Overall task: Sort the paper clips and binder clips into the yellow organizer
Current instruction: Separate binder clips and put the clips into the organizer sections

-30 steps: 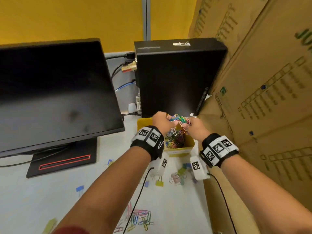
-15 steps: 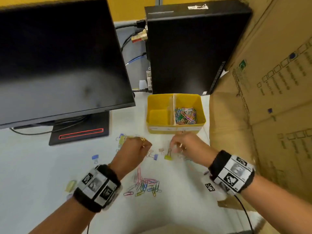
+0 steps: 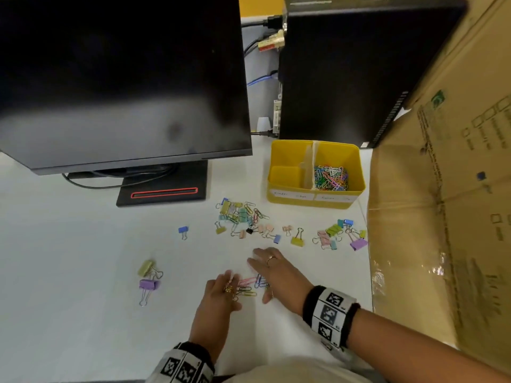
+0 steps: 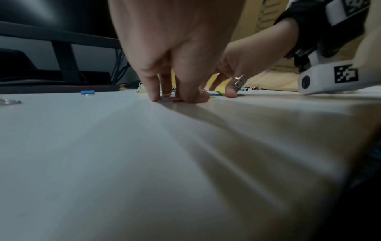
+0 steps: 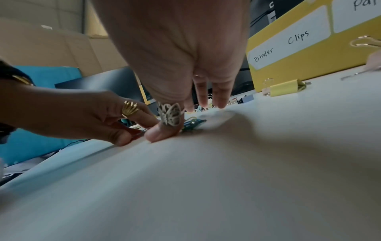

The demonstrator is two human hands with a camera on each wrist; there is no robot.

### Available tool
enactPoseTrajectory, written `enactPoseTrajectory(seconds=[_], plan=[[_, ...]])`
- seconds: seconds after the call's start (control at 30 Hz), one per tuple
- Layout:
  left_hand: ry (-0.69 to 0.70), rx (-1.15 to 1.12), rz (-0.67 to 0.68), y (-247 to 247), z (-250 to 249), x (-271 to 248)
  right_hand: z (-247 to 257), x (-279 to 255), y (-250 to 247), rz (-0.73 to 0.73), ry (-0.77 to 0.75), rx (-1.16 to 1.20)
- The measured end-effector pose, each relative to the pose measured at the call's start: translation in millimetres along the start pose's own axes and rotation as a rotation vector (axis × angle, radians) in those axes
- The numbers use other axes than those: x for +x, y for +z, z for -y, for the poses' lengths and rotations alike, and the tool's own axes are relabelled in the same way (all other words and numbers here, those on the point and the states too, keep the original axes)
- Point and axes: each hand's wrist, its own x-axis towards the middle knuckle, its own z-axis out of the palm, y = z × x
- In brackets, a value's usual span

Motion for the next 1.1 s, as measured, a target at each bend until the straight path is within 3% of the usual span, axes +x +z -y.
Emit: enactPoseTrajectory(seconds=[0.13, 0.27, 0.33, 0.47, 0.53, 0.63, 0.77, 0.97, 1.1], plan=[[-0.065, 0.017, -0.059, 6.4, -1.9, -0.6, -1.8, -0.5, -1.0, 0.103, -0.042, -0.125], [-0.067, 0.085, -0.055, 6.6, -2.5, -4.4, 1.7, -1.0, 5.0, 0.067, -0.019, -0.161], [-0.038, 0.206, 0.019, 2.2, -3.3, -4.1, 2.1, 5.0, 7.2, 0.041, -0.014, -0.198], [-0.024, 0.253, -0.006, -3.6, -1.2, -1.4, -2.3, 14.3, 10.8, -0.018, -0.021, -0.201], [-0.088, 0.169, -0.002, -8.5, -6.0, 3.6, -2.0, 14.1, 11.4, -0.065, -0.064, -0.172], [-0.114, 0.224, -0.039, -9.2, -12.1, 15.2, -7.4, 16.1, 11.4, -0.176, -0.111, -0.146], [-0.125, 0.249, -0.047, -8.5, -11.1, 23.2, -26.9, 11.0, -1.2, -0.227, 0.043, 0.108], [-0.071, 0.076, 0.04, -40.4, -20.8, 47.9, -44.0, -17.8, -46.6, -0.607, 0.261, 0.743], [0.09, -0.085, -0.013, -95.5, -91.9, 82.3, -59.8, -34.6, -112.9, -0.855, 0.31, 0.77]])
